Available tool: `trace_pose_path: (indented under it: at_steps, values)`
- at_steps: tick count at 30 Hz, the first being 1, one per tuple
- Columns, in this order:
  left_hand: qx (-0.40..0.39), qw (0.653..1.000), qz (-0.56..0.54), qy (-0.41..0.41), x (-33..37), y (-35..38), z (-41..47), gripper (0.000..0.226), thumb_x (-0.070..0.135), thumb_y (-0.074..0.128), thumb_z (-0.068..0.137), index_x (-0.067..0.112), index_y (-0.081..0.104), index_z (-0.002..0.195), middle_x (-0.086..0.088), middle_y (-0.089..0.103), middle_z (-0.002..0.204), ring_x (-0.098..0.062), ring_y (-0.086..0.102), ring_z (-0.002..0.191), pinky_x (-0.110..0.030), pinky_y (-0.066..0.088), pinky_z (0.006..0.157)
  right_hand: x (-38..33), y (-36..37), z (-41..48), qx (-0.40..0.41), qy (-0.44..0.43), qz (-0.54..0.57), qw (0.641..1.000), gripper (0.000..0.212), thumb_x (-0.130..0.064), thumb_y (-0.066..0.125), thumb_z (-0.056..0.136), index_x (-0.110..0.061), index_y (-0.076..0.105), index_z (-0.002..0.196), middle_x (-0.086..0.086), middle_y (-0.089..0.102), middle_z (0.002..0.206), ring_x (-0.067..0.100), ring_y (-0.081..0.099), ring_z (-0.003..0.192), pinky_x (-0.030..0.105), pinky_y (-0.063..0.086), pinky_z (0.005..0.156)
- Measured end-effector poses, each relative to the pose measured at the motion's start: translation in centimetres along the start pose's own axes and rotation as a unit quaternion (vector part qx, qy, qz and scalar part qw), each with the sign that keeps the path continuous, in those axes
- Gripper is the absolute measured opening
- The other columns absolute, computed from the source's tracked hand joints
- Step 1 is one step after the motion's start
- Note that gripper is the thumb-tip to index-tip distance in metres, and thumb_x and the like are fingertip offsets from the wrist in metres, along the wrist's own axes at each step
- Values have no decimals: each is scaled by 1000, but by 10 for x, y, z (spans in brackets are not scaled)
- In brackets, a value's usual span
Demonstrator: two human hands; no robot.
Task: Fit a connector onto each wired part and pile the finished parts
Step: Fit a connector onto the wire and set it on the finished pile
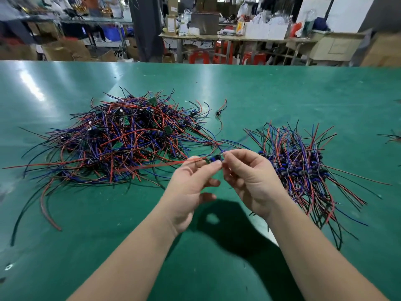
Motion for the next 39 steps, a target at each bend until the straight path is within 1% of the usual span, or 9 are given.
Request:
trace_pose_path:
  at_steps: [7, 12, 16, 20, 23, 26, 31, 35, 39]
  values:
    - [-4, 962, 197, 188, 14, 8, -7, 29, 35, 75, 69, 21, 50, 65, 12, 52, 56, -10, 44, 56, -32, 41, 57, 13, -10, -4, 0, 113, -45, 993, 18, -22, 74, 59, -11, 65, 70, 0, 61, 62, 9, 56, 51, 20, 48, 55]
    - [-1, 896, 347, 277, 25, 14, -14, 29, 25, 72, 73, 28, 46, 60, 17, 49, 61, -1, 43, 57, -12, 32, 55, 10, -6, -6, -29, 122, -3, 992, 18, -11, 69, 63, -7, 69, 81, 6, 70, 69, 8, 60, 51, 17, 51, 50]
    - [-34, 860, 422, 287, 25, 20, -16, 23, 20, 68, 70, 33, 49, 68, 16, 53, 74, -4, 53, 67, -13, 39, 54, 4, -10, -5, -10, 97, -17, 995, 11, -3, 69, 60, -8, 70, 71, 3, 67, 62, 6, 56, 45, 14, 46, 43]
    - [-40, 896, 395, 200, 17, 10, -7, 20, 17, 54, 66, 31, 63, 77, 13, 69, 82, -9, 64, 71, -22, 51, 61, -5, -20, 0, 31, 37, -38, 998, 13, -5, 72, 54, -13, 69, 64, 0, 65, 60, 8, 60, 51, 13, 46, 48]
    - [-10, 958, 264, 110, 6, 0, 0, 10, 31, 67, 70, 22, 71, 69, -4, 73, 73, -18, 68, 63, -35, 55, 63, -4, -20, 0, 25, 22, -73, 997, 20, -6, 73, 55, -8, 65, 73, 0, 66, 59, 8, 62, 52, 13, 48, 50]
    - [27, 964, 249, 92, 1, -7, 2, 20, 31, 80, 70, 13, 70, 67, -17, 71, 74, -29, 68, 67, -43, 57, 68, 4, -19, 0, 20, 42, -96, 994, 20, -9, 74, 55, -5, 65, 73, 3, 66, 61, 8, 62, 53, 14, 50, 51]
    - [3, 971, 235, 45, -8, -5, 3, 7, 13, 77, 78, 6, 74, 80, -19, 72, 80, -19, 62, 66, -30, 52, 64, 17, -18, -2, 5, 100, -145, 984, 21, -23, 77, 56, -6, 72, 67, 5, 60, 61, 6, 48, 47, 12, 40, 45]
    - [-21, 968, 250, 23, -14, -1, 2, 9, 9, 75, 79, 2, 75, 84, -24, 71, 85, -18, 59, 66, -29, 49, 64, 28, -17, -6, -16, 151, -151, 977, 27, -15, 75, 58, -1, 69, 80, 7, 66, 67, 12, 50, 56, 16, 39, 50]
    - [-29, 985, 166, -47, -21, -3, 1, 8, 8, 74, 78, 3, 74, 73, -14, 70, 68, -16, 62, 53, -20, 49, 47, 26, -20, -6, -7, 175, -99, 980, 7, -15, 73, 59, -14, 69, 65, 4, 66, 67, 13, 54, 57, 19, 45, 55]
Point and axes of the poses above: each hand's wrist, its own z-axis towards the middle knuckle, its own y-axis out of the palm, x = y × z, the point moved 9 cm from there along z, towards the middle knuckle
